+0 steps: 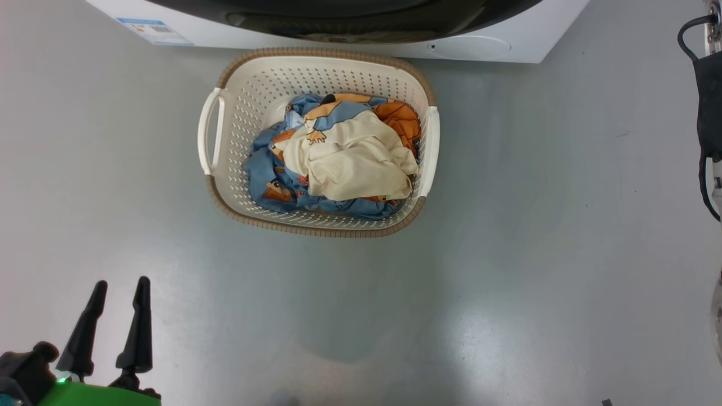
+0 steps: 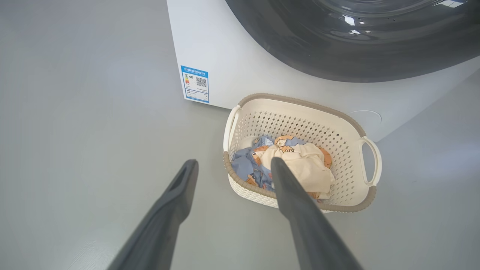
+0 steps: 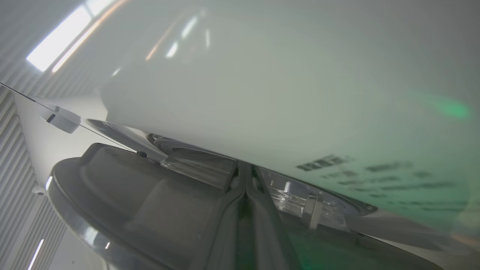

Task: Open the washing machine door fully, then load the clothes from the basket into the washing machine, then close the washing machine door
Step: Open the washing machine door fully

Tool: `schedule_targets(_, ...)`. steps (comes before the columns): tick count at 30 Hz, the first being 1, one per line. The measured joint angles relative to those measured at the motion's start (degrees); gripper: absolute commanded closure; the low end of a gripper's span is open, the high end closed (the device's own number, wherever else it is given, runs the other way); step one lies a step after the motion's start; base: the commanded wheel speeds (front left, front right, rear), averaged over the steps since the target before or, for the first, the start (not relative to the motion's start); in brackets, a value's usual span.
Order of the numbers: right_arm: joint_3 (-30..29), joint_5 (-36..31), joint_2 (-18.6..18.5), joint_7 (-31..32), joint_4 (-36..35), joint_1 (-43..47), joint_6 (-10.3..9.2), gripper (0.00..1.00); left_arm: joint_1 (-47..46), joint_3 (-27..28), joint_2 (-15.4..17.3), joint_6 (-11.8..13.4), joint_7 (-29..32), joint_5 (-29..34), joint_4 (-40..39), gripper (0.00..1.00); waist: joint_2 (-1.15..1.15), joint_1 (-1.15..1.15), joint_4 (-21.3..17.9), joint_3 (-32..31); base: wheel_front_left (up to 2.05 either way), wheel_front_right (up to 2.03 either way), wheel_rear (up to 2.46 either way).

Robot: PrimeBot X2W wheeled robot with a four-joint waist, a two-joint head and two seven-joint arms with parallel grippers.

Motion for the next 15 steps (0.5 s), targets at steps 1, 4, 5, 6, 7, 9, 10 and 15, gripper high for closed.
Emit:
schedule_targets(1, 0.14, 0.23, -0.04, 0.32, 0.05, -0.10, 0.00, 1.00, 0.00, 0.11, 0.00, 0.00, 0.00, 0.01, 0.01, 0.00, 0.00, 0.00, -0.06, 0.01, 0.00, 0.00, 0.00)
schedule_targets(4, 0.54, 0.55, -0.13, 0.89, 0.11, -0.47, -0.15, 1.00, 0.01, 0.48, 0.00, 0.00, 0.00, 0.01, 0.09, 0.00, 0.00, 0.00, -0.20, 0.14, 0.00, 0.00, 0.00)
schedule_targets(5, 0.65, 0.56, -0.13, 0.90, 0.08, -0.47, -0.15, 1.00, 0.01, 0.60, 0.00, 0.00, 0.00, 0.01, 0.10, 0.00, 0.00, 0.00, -0.25, 0.18, 0.00, 0.00, 0.00)
schedule_targets(6, 0.70, 0.57, -0.10, 1.14, -0.01, -0.48, -0.15, 1.00, 0.01, 0.73, -0.01, 0.00, 0.00, 0.01, 0.10, 0.00, 0.00, 0.00, -0.32, 0.22, 0.00, 0.00, 0.00)
schedule_targets(7, 0.77, 0.79, -0.09, 1.58, -0.10, -0.48, -0.15, 1.00, 0.01, 0.83, -0.03, 0.00, 0.00, 0.02, 0.10, 0.00, 0.00, 0.00, -0.39, 0.24, 0.00, 0.00, 0.00)
schedule_targets(9, 1.11, 1.04, -0.07, 2.19, -0.11, -0.48, -0.15, 1.00, 0.01, 1.04, -0.14, 0.00, 0.00, 0.02, 0.10, 0.00, 0.00, 0.00, -0.56, 0.24, 0.00, 0.00, 0.00)
schedule_targets(10, 1.11, 1.04, -0.07, 2.19, -0.11, -0.48, -0.15, 1.00, 0.01, 1.04, -0.14, 0.00, 0.00, 0.02, 0.10, 0.00, 0.00, 0.00, -0.56, 0.24, 0.00, 0.00, 0.00)
schedule_targets(15, 2.09, 1.03, 0.23, 3.53, -0.10, -0.47, -0.15, 1.00, 0.01, 1.41, -0.27, 0.00, 0.00, 0.04, 0.10, 0.00, 0.00, 0.00, -0.98, 0.10, 0.00, 0.00, 0.00)
